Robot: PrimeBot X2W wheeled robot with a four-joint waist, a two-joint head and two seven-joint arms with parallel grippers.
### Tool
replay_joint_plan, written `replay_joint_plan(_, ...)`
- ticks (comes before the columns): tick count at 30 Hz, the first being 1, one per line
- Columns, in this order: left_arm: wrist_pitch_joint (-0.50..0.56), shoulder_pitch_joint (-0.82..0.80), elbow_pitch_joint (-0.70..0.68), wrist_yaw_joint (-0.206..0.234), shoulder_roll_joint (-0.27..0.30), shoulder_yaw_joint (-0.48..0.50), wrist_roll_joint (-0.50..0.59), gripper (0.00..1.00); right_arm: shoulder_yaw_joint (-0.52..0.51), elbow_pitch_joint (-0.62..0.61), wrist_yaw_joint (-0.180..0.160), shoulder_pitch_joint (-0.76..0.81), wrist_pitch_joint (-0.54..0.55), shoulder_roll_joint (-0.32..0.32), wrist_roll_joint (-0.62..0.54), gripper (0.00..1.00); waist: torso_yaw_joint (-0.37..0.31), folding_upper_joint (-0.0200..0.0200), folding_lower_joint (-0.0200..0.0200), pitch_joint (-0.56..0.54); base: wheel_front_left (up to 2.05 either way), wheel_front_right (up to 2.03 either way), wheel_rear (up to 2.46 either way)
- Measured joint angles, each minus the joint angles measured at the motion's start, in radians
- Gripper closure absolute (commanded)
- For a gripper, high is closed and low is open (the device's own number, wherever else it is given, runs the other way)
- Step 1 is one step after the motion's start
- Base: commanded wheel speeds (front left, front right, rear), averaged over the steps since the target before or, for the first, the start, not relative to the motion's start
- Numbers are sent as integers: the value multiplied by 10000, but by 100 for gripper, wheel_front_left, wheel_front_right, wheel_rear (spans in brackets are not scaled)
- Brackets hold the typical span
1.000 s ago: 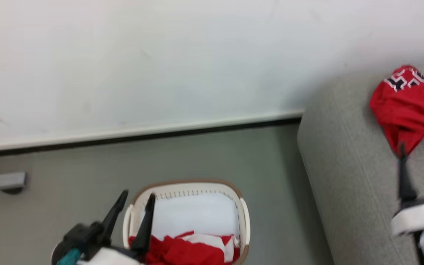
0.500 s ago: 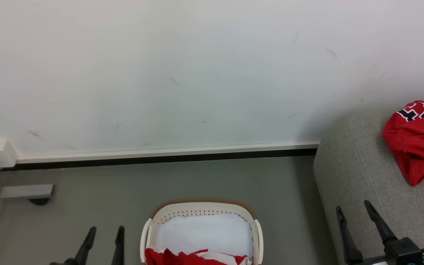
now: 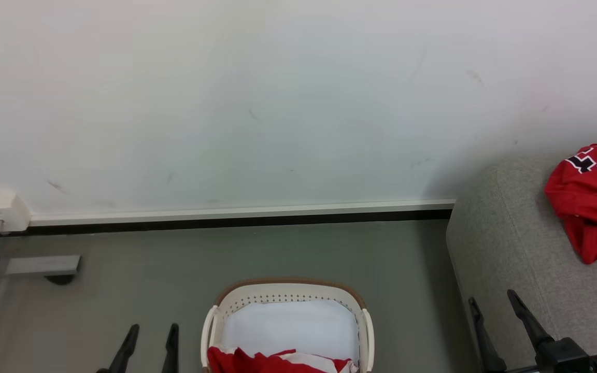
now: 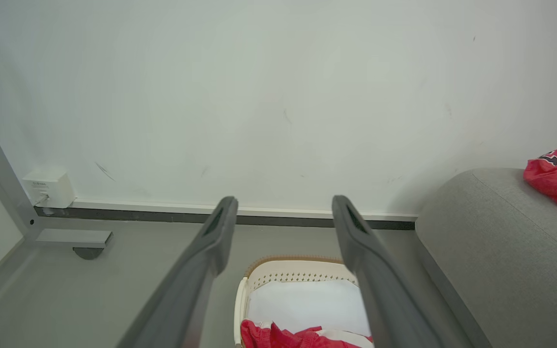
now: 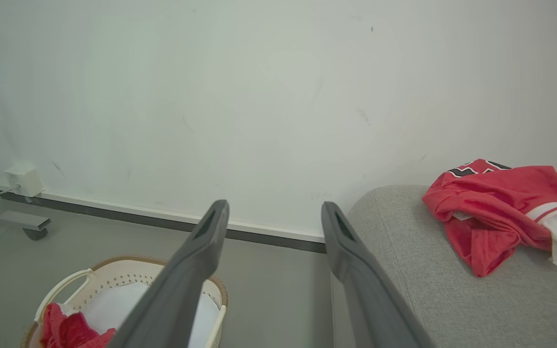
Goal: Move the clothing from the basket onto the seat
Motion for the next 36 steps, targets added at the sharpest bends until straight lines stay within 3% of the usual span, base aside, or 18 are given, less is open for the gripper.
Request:
replay_joint_plan(8,0,-167,242,-203,-117,-88,222,0,33,-54,0,-119,0,2,27,0,-96,0,0,269,0,0,0)
replay_joint_plan(16,127,-1902,1747,-322,113,-1317,809,0,-228,-654,0,-951,0,-4,-282,0,-300,0,2,1274,0,0,0)
replay_joint_plan(28,2364,-5493,5210,-395,803,-3442,1732,0,-115,-1609,0,-2313,0,-2,-244,0,-923,0,4,3651,0,0,0)
replay_joint_plan(36,3160,-7037,6723,-395,901,-4585,1041,0,-31,-1929,0,-2689,0,-6,-8,0,-1436,0,4,5190,0,0,0)
